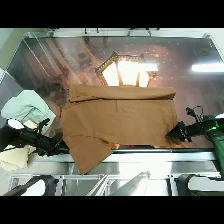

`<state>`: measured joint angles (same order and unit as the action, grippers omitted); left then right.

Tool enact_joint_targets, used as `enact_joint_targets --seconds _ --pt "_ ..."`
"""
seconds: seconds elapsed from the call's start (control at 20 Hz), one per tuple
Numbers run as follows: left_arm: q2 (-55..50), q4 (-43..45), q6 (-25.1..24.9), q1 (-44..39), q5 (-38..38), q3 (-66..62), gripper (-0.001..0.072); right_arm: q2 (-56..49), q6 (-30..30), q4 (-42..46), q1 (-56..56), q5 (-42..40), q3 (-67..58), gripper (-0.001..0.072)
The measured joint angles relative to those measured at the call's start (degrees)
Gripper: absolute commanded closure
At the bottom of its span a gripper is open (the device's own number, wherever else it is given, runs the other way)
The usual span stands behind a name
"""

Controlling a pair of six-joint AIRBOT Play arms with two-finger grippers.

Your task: Fold the shirts.

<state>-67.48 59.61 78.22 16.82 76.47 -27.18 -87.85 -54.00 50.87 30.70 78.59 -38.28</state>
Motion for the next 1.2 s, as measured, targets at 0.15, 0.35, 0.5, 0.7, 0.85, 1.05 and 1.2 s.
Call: enact_joint_targets --seconds 0.15,0.35,0.5,0.7,0.85,1.05,1.2 --pt "-3.23 -4.94 -2.71 -3.26 -3.37 0.17 0.0409 0.00 0.00 -0.09 -0.02 0.00 0.02 0.0420" --pt "-10.99 -11.08 -7.91 -10.43 -4.63 -0.59 0.0645 0.02 -0.02 -0.13 -0.02 0.00 0.02 0.0420" --pt "-14.21 -12.52 -9.81 -13.70 -4.92 -2.01 0.0679 0.11 -0.76 0.26 0.59 -0.04 0.04 0.0431" --pt "-13.46 -11.50 -10.80 -15.26 -5.42 -2.84 0.0677 0.35 -2.23 2.23 4.11 0.74 0.07 0.0571" --pt "-11.98 -8.85 -10.32 -14.71 -5.97 -3.06 0.0677 1.01 -3.52 2.25 8.35 -0.57 -0.07 0.0620" --pt "-10.38 -6.60 -9.86 -11.23 -5.95 -3.13 0.0676 1.46 -5.05 1.53 11.58 -1.33 -0.13 0.0700" --pt "-8.35 -7.56 -12.48 -7.48 -6.60 -3.13 0.0676 1.60 -6.08 1.20 12.37 -0.83 -0.20 0.0701"
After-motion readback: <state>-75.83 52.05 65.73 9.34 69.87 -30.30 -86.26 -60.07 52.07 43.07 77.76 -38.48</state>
